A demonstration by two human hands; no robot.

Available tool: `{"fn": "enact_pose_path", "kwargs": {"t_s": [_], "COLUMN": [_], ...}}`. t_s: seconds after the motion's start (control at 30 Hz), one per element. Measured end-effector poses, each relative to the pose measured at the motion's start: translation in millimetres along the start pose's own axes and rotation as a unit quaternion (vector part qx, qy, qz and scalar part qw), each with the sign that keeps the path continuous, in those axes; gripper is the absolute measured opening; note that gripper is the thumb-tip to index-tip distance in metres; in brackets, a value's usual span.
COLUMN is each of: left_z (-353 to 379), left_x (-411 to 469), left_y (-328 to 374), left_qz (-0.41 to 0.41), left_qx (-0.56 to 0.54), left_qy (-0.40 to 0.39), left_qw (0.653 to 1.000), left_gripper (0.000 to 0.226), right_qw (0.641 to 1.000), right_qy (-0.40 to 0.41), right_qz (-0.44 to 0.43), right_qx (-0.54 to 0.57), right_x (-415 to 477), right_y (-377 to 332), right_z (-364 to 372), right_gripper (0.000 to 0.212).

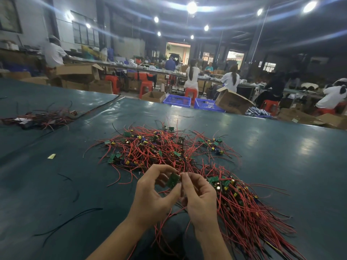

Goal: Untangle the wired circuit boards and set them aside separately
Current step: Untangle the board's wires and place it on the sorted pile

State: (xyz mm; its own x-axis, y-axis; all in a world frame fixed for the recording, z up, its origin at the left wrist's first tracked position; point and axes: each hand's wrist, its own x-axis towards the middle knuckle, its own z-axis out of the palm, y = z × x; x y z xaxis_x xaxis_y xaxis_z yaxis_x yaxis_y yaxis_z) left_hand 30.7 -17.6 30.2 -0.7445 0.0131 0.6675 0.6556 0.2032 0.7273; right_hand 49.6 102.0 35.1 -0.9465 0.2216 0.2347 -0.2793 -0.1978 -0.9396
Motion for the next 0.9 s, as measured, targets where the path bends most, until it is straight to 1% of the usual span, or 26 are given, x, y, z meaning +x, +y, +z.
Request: {"fn": "enact_pose_path", "kwargs": {"t_s": [0.03,0.1,0.13,0.2,0.27,0.33,0.43,0.53,0.6,0.67,0.73,0.77,0.83,0.9], "left_z": [0,1,2,1,-1,-3,-4,-3,-2,-1,0,1,0,-1], "left_x": [0,1,2,4,5,4,3,2,1,1,2,3,6,9], "left_y": [0,1,2,3,4,6,13,20,23,23,18,14,8,3], "left_qz": [-0.047,-0.112,-0.133,-0.147,-0.124,-0.084,-0.020,0.044,0.059,0.023,-0.048,-0.089,-0.169,-0.219], "left_qx": [-0.032,-0.086,-0.109,-0.138,-0.140,-0.145,-0.142,-0.122,-0.112,-0.115,-0.134,-0.152,-0.209,-0.248], "left_qy": [-0.011,-0.029,-0.027,-0.006,0.011,0.016,0.025,0.018,0.013,0.018,0.034,0.048,0.072,0.079], "left_qw": [0.998,0.990,0.985,0.979,0.982,0.986,0.989,0.991,0.992,0.993,0.989,0.983,0.961,0.940], "left_gripper": [0.022,0.020,0.022,0.025,0.017,0.014,0.010,0.007,0.008,0.009,0.013,0.019,0.029,0.034], "right_qw": [1.000,0.999,0.999,0.998,0.998,0.998,0.998,0.998,0.998,0.998,0.997,0.996,0.994,0.992], "right_qy": [0.001,0.006,0.009,0.013,0.010,0.005,0.012,0.006,0.009,0.024,0.055,0.072,0.096,0.111], "right_qz": [-0.015,-0.032,-0.037,-0.045,-0.045,-0.046,-0.062,-0.065,-0.059,-0.056,-0.056,-0.055,-0.047,-0.034], "right_qx": [-0.008,-0.027,-0.037,-0.050,-0.044,-0.029,-0.017,0.007,0.018,0.014,-0.003,-0.016,-0.031,-0.044], "right_x": [0,0,0,0,0,-1,0,0,0,0,2,3,5,7], "right_y": [0,0,0,2,2,1,1,0,1,2,5,6,9,13], "right_z": [0,1,1,0,0,0,-1,-1,-1,-1,-1,-1,-2,-4], "right_gripper": [0.016,0.015,0.013,0.016,0.017,0.012,0.012,0.014,0.015,0.016,0.018,0.019,0.015,0.013]}}
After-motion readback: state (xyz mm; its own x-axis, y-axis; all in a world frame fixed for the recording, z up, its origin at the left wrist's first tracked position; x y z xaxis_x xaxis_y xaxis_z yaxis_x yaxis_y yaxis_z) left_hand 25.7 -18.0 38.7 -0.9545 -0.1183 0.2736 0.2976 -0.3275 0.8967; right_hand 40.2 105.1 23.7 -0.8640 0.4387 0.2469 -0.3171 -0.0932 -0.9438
